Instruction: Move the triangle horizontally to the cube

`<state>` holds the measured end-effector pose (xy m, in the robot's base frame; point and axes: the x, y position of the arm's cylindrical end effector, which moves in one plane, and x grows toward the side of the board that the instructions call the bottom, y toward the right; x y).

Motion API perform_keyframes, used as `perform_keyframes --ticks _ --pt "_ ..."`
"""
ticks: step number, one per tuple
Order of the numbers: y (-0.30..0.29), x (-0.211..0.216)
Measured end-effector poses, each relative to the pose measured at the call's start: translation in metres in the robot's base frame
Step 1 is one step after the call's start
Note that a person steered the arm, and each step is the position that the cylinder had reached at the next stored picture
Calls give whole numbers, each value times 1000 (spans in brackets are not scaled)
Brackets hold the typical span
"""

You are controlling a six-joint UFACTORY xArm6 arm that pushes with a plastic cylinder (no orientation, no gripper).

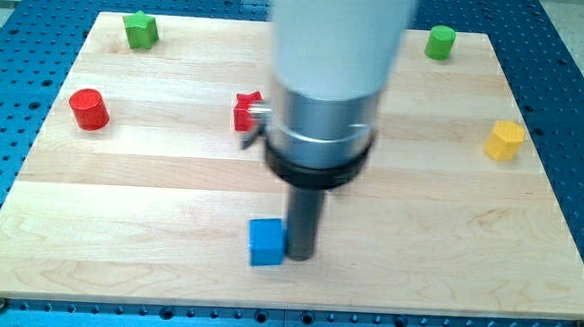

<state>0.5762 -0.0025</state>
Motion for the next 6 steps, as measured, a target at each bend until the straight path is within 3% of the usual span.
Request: perform_keyframes --ticks 1,2,3,6 --pt "25 2" --pt "15 -51" --pt "5 -76" --pt "-4 -87"
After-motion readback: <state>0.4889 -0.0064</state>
